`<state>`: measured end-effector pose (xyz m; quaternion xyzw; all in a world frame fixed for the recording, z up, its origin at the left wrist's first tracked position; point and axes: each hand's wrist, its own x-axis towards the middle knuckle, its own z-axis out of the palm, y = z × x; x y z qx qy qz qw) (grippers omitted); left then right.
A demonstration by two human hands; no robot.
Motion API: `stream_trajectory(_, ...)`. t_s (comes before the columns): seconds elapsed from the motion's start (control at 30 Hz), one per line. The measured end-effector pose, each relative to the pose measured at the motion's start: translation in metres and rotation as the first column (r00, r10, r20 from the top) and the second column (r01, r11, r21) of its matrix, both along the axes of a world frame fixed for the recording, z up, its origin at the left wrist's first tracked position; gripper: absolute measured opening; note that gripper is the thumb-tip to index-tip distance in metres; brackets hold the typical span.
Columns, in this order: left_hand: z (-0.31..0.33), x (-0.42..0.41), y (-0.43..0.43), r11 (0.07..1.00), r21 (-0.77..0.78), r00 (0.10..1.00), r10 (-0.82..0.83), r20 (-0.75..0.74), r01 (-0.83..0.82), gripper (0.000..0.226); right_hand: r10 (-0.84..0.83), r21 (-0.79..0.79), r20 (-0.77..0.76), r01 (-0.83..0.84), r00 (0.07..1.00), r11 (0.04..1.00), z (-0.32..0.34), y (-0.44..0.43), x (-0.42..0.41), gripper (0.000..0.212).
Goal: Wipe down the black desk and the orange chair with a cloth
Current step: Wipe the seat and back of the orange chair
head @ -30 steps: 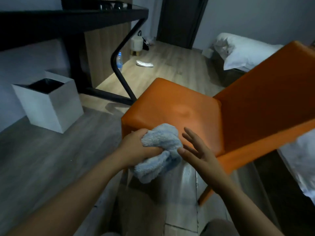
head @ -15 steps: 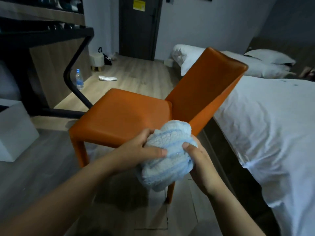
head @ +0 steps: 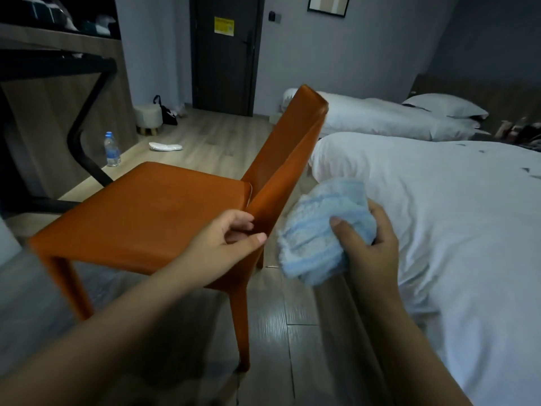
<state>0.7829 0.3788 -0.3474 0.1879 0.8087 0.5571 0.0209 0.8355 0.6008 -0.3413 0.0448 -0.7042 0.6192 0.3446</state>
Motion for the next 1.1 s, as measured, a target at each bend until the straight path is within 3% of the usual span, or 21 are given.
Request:
stream_trajectory(0.1,0.000,-0.014,0.007,0.986,-0.094,0.980,0.124,-0.156,-0.140,0.038,-0.140,0.066,-0.087,0.146,0.986,0.987,0.023,0.012,-0.021,0.036)
stream_trajectory(0.23,-0.005,-0.027,0.011,0.955,-0.136,0.940,0.224,-0.256,-0.265,0.035,-0.273,0.170,-0.227,0.314,0.935,0.934,0.051,0.004,-0.049,0.024)
stream_trajectory(0.33,-0.010,-0.035,0.006,0.951,-0.166,0.935,0.205,-0.290,-0.260,0.030,-0.339,0.205,-0.302,0.408,0.891,0.890,0.056,-0.010,-0.065,0.044)
stream_trajectory(0.47,-0.024,-0.042,-0.005,0.987,-0.061,0.966,0.129,-0.224,-0.146,0.025,-0.336,0.308,-0.336,0.439,0.880,0.844,0.031,-0.028,-0.076,0.054)
stream_trajectory(0.63,-0.048,-0.041,-0.015,0.954,0.296,0.994,0.076,-0.075,-0.051,0.026,-0.240,0.453,-0.295,0.356,0.925,0.817,-0.030,-0.051,-0.077,0.057)
stream_trajectory(0.77,-0.071,-0.044,-0.020,0.973,0.195,0.988,0.137,-0.076,-0.120,0.024,-0.320,0.596,-0.336,0.463,0.886,0.656,-0.066,-0.076,-0.078,0.054)
stream_trajectory(0.87,-0.084,-0.040,-0.024,0.960,0.245,0.990,0.143,-0.017,-0.134,0.026,-0.339,0.678,-0.360,0.493,0.869,0.545,-0.093,-0.095,-0.077,0.055)
stream_trajectory(1.0,-0.088,-0.032,-0.038,0.960,0.224,0.986,0.162,0.044,-0.168,0.051,-0.380,0.698,-0.316,0.484,0.870,0.528,-0.121,-0.112,-0.074,0.056)
stream_trajectory(1.1,-0.092,-0.025,-0.049,0.962,0.190,0.980,0.194,0.036,-0.197,0.056,-0.340,0.750,-0.240,0.396,0.909,0.530,-0.142,-0.124,-0.069,0.053)
